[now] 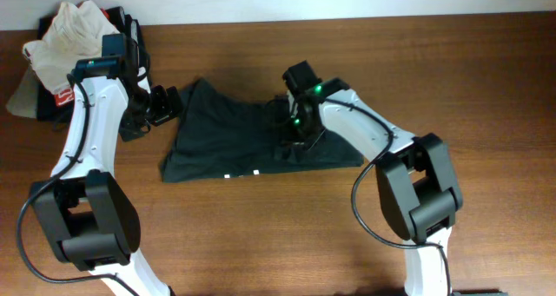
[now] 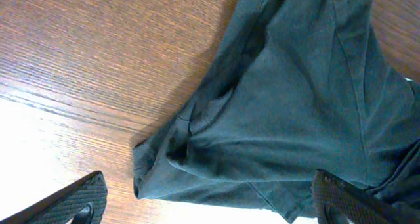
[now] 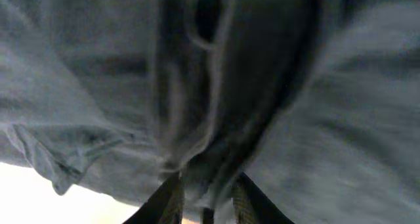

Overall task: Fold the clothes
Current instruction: 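Hold the left end with left gripper and fold right end leftward, then release the right gripper and raise it back to the right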

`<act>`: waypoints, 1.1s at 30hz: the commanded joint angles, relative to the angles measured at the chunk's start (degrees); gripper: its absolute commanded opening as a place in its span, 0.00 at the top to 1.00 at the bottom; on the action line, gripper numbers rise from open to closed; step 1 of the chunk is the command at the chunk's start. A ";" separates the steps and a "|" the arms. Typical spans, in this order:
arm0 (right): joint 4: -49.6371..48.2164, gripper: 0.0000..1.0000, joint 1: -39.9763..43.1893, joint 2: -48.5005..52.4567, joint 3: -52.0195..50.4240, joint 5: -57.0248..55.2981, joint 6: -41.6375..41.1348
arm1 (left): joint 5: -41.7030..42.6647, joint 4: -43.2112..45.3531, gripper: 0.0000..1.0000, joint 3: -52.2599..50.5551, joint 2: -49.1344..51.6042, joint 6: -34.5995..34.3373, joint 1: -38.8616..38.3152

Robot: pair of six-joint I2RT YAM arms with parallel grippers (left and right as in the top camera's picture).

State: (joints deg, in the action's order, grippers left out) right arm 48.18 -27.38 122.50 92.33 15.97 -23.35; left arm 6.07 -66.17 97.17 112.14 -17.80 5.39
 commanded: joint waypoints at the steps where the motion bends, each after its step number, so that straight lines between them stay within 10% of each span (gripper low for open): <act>1: -2.89 0.75 -3.19 0.13 -1.90 0.70 -1.14 | 0.59 0.07 0.01 -0.50 0.79 0.04 -0.15; 12: -0.17 0.92 -3.26 -8.28 -1.25 -0.59 -0.46 | 0.59 0.13 0.01 -0.50 0.79 0.07 -0.15; 14: -0.13 0.65 -2.95 -13.42 -1.25 -3.48 -0.52 | 0.57 0.17 0.01 -0.50 0.79 0.07 -0.15; 15: 0.04 0.05 -2.49 -15.17 -1.25 -4.81 -0.68 | 0.57 0.17 0.01 -0.50 0.79 0.07 -0.15; 33: 12.79 0.01 40.76 -21.81 -1.40 -6.75 -2.64 | 0.42 1.42 0.01 -0.50 0.79 0.04 -0.15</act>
State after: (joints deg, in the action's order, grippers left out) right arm 60.23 10.59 99.57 90.89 10.24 -25.56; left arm 6.02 -64.86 97.17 112.14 -17.80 5.39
